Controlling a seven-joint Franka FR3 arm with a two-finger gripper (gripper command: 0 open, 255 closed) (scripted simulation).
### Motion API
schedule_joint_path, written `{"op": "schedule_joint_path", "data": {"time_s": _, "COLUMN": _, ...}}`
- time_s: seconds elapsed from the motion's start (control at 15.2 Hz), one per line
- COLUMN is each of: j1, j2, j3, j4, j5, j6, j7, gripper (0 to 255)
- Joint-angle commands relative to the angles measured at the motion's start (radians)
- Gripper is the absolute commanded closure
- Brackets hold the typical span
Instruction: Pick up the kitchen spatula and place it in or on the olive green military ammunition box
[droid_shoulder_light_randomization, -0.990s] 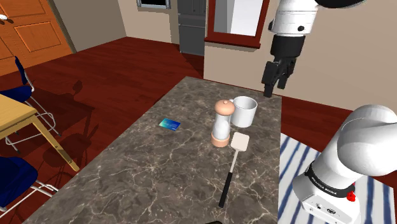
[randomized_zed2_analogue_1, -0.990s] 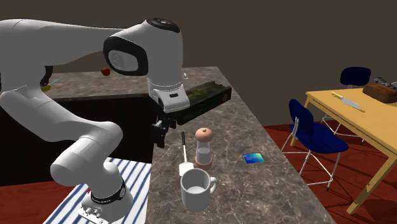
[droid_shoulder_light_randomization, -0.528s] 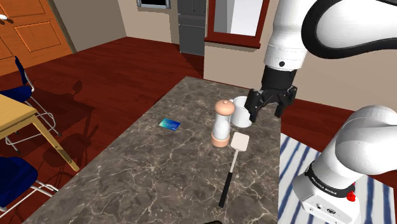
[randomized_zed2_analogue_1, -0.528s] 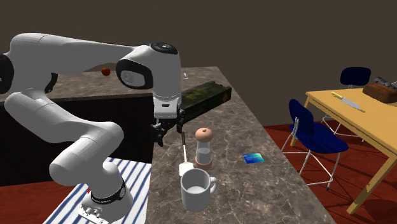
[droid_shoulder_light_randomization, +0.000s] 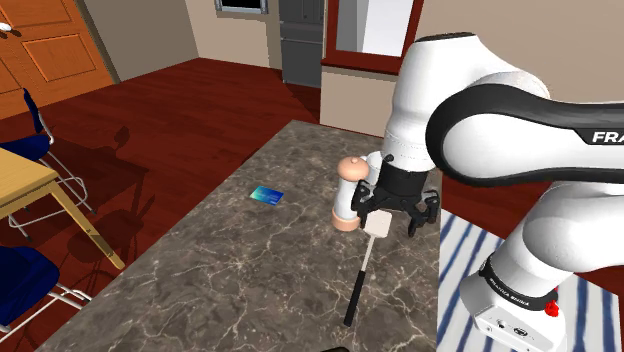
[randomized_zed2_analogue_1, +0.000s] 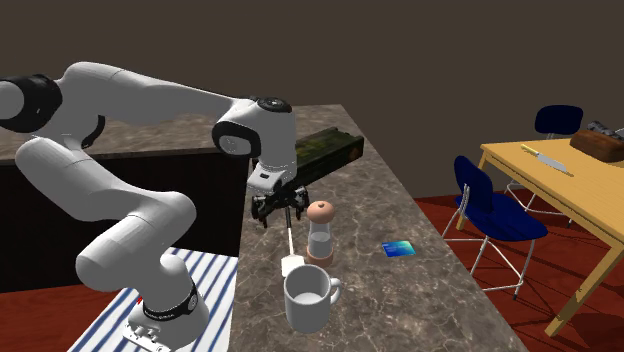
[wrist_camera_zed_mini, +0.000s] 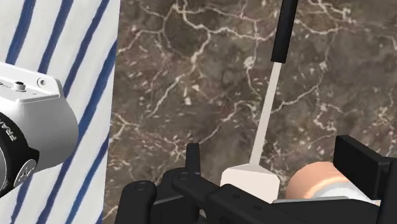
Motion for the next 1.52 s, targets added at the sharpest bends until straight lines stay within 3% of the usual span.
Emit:
{"op": "schedule_joint_path", "data": {"time_s": 0.0, "j1": -0.033, "j2": 0.037, "j3": 0.102, "j4": 0.008, "j5": 0.068, "j6": 0.061, "j7": 0.143, "gripper": 0}}
{"op": "schedule_joint_path", "data": {"time_s": 0.13, "j1": -0.063, "j2": 0.066, "j3": 0.164, "j4": 0.019, "j5": 0.102, "j6": 0.098, "j7": 0.217, "gripper": 0}}
{"op": "schedule_joint_path", "data": {"time_s": 0.59, "j1": -0.072, "j2": 0.131, "j3": 0.259, "j4": -0.031, "j5": 0.174, "j6": 0.219, "j7": 0.201, "gripper": 0}}
{"op": "schedule_joint_path", "data": {"time_s": 1.12, "j1": -0.072, "j2": 0.131, "j3": 0.259, "j4": -0.031, "j5": 0.174, "j6": 0.219, "j7": 0.201, "gripper": 0}}
{"op": "schedule_joint_path", "data": {"time_s": 1.19, "j1": -0.072, "j2": 0.131, "j3": 0.259, "j4": -0.031, "j5": 0.174, "j6": 0.219, "j7": 0.201, "gripper": 255}}
{"op": "schedule_joint_path", "data": {"time_s": 1.45, "j1": -0.072, "j2": 0.131, "j3": 0.259, "j4": -0.031, "j5": 0.174, "j6": 0.219, "j7": 0.201, "gripper": 255}}
